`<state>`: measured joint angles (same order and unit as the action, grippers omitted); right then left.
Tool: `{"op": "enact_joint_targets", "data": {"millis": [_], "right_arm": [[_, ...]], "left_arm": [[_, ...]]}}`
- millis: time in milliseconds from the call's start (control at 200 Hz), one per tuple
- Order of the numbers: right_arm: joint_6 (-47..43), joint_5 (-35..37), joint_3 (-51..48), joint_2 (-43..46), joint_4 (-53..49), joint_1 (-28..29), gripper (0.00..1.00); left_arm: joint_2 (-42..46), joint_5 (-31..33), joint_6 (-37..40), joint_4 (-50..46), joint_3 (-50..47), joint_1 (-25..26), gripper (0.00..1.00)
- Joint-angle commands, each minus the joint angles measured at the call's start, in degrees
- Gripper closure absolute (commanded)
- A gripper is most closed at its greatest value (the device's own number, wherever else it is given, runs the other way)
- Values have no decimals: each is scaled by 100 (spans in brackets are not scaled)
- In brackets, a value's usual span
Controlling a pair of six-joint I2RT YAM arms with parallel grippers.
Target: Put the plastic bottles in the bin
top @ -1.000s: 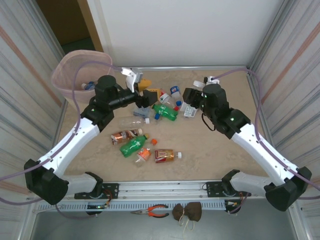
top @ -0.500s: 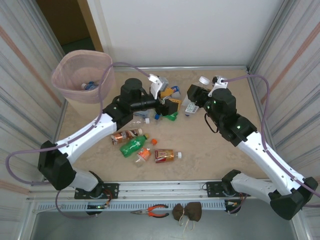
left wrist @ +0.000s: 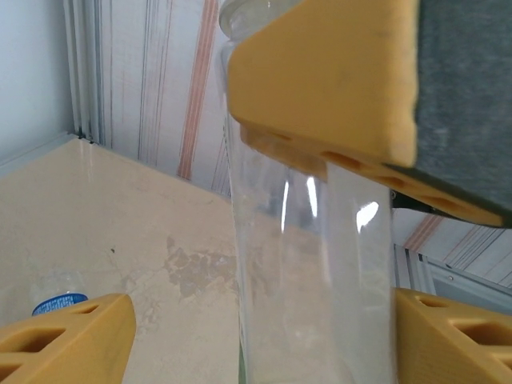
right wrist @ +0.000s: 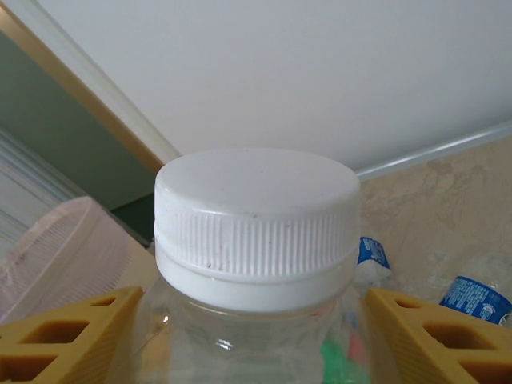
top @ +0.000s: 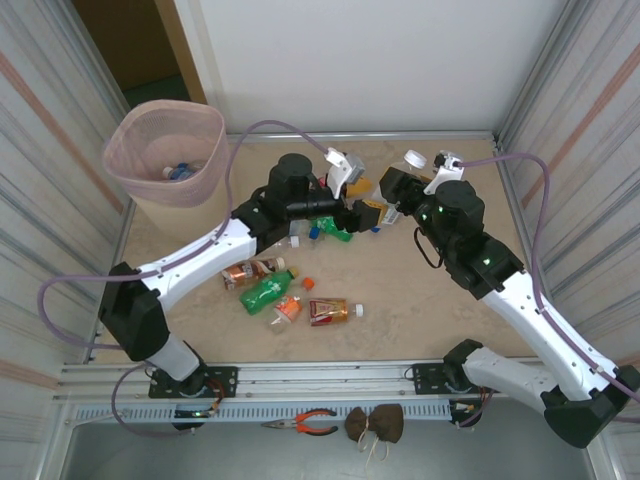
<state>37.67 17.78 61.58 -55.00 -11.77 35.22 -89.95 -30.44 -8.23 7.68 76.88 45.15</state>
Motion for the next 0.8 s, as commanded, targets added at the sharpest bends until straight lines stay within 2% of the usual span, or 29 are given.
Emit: {"op": "enact_joint_targets", "data": {"millis": [0,220,501,797], "right_arm": [[179,-60,-49,113,174,-1,45],[214,-82,-44,103,175,19,45],[205,-56,-41,147,144,20,46],[186,-40,-42,167,122,22,46]], "left_arm": [[-113,-206,135,261,338,85,21],[-295,-322,242,332,562,192,26],[-365,-401,269,437,591,215,40],[-400,-466,268,392,633,210,49]]}}
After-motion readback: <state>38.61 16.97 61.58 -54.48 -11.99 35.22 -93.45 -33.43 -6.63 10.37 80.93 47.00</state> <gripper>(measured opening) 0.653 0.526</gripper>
